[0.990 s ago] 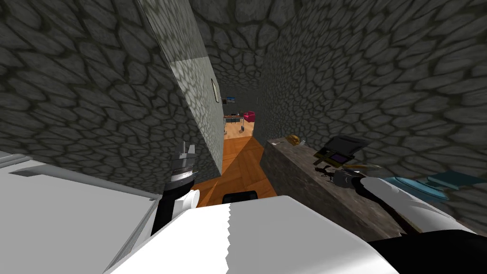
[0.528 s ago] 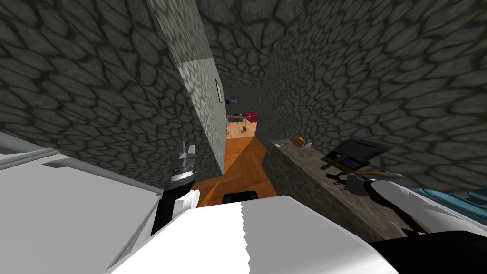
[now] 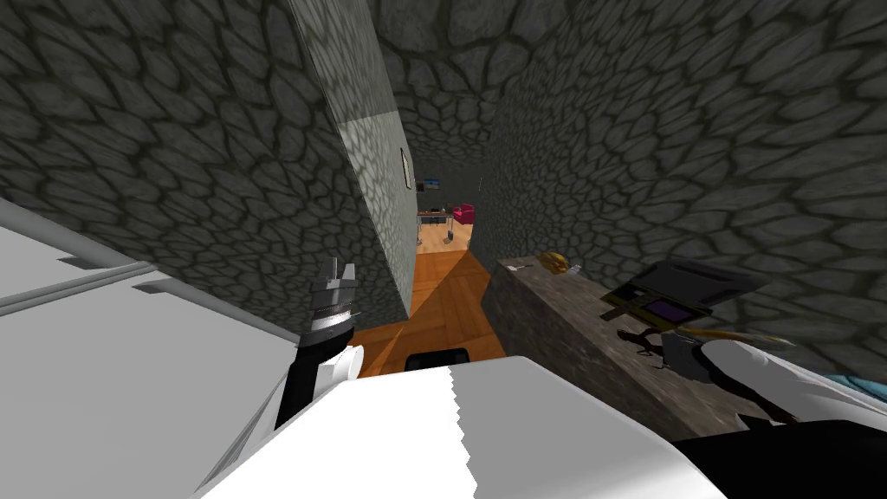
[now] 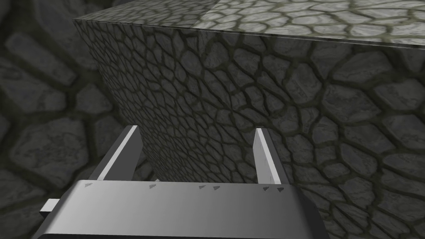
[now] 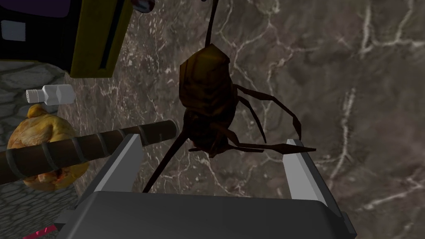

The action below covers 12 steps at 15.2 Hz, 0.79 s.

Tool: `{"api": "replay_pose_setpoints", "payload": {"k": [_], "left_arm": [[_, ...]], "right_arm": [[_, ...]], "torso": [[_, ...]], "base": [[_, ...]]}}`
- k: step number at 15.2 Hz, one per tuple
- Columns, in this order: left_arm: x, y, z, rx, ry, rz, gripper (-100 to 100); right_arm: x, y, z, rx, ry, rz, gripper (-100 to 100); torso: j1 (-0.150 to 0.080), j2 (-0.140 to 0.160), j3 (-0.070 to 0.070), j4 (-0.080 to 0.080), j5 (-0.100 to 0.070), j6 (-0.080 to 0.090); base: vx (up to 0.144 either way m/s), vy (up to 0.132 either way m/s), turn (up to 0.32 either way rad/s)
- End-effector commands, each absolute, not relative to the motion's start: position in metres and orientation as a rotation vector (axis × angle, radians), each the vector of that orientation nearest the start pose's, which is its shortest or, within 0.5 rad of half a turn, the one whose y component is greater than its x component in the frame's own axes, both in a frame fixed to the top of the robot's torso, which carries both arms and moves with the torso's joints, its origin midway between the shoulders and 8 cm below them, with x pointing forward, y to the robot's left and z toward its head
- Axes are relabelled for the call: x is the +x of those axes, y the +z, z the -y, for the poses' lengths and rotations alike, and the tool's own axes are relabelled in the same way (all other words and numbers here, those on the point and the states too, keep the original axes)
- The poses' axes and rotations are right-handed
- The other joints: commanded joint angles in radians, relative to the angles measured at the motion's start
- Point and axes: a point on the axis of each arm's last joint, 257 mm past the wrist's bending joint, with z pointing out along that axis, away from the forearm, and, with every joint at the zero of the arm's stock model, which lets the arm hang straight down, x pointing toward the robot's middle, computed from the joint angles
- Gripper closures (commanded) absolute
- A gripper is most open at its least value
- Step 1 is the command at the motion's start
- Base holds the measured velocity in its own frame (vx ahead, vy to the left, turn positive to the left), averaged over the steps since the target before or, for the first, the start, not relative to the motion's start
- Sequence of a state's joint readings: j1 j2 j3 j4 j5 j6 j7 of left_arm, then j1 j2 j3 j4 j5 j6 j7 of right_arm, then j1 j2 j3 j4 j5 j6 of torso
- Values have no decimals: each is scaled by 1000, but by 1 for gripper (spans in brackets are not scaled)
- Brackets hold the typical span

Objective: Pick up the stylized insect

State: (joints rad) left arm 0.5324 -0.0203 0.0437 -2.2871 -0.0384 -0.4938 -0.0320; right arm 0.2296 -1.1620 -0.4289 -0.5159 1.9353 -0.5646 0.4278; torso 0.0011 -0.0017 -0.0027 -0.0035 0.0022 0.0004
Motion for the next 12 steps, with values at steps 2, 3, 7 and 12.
{"api": "replay_pose_setpoints", "payload": {"k": [2, 3, 7, 12], "left_arm": [[339, 16, -295, -652, -1185, -644, 0], [339, 16, -295, -652, -1185, -644, 0], [339, 16, -295, -652, -1185, -644, 0], [339, 16, -295, -652, -1185, -644, 0]], "right_arm": [[95, -277, 890, -1128, -1182, -2749, -100], [98, -277, 889, -1122, -1182, -2743, -100], [94, -284, 886, -1122, -1168, -2744, -100], [88, -290, 886, -1132, -1163, -2752, -100]], "torso": [[0, 0, 0, 0, 0, 0], [0, 0, 0, 0, 0, 0], [-1, 1, 1, 0, 0, 0], [-1, 2, 1, 0, 0, 0]], "base": [[16, -6, 38], [6, -4, 7], [-1, -13, 35], [-1, -13, 20]]}}
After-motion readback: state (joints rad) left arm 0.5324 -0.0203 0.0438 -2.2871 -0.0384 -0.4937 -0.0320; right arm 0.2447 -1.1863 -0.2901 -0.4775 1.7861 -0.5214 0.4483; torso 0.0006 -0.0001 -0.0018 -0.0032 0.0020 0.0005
